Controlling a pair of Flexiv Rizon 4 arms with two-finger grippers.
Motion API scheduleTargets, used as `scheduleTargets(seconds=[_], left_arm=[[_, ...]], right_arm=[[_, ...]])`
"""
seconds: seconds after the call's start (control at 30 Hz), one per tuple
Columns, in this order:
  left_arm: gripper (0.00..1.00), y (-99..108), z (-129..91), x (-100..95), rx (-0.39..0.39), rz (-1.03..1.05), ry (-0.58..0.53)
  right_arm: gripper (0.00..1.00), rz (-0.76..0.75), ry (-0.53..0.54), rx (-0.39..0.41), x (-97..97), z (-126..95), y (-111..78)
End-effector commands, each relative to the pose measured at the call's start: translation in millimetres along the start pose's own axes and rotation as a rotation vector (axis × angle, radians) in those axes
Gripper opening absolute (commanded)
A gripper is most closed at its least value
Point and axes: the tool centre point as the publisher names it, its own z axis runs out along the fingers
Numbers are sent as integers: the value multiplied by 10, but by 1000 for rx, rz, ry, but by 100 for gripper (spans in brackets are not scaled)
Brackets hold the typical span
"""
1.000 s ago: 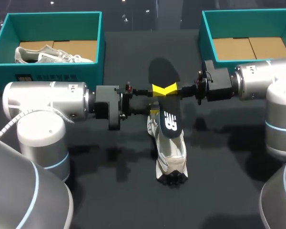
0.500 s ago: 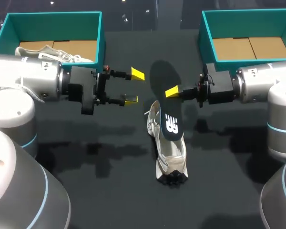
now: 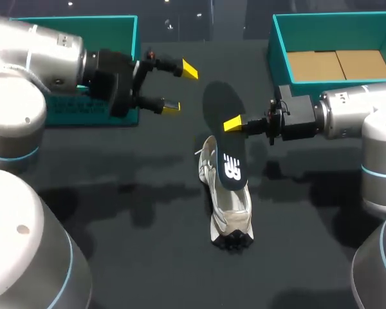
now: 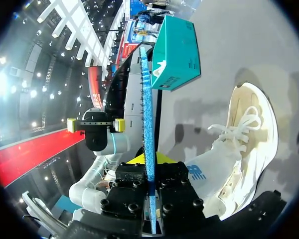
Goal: Take the shoe out of the shoebox, open the shoe tongue, remove and reinsert the insole, then place the shoe into the shoebox
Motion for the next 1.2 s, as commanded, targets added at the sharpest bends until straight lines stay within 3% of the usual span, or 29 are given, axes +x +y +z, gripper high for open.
scheduleTargets(seconds=[0.03, 0.23, 0.37, 0.43, 0.57, 0.6, 0.73, 0.83, 1.0, 1.2], left_arm=[[100, 53, 65, -103, -120, 22, 369], [100, 53, 65, -103, -120, 22, 369], [100, 160, 118, -259, -50, -20, 438], [100, 187, 137, -317, -52, -17, 481], [100, 225, 260, -395, -9, -26, 656], [100, 225, 303, -407, -22, -17, 736], [100, 159, 394, -503, -107, 59, 882], [100, 170, 448, -552, -110, 45, 973], [100, 213, 510, -606, -88, 53, 1055], [100, 314, 526, -680, 21, 20, 1127]], right_arm=[[0, 0, -2, -2, -1, 9, -11], [0, 0, -2, -2, -1, 9, -11], [0, 0, -2, -2, -1, 9, -11], [0, 0, -2, -2, -1, 9, -11], [0, 0, -2, -2, -1, 9, -11], [0, 0, -2, -2, -1, 9, -11], [0, 0, -2, -2, -1, 9, -11], [0, 0, -2, -2, -1, 9, -11], [0, 0, -2, -2, -1, 9, -11], [0, 0, -2, -2, -1, 9, -11]])
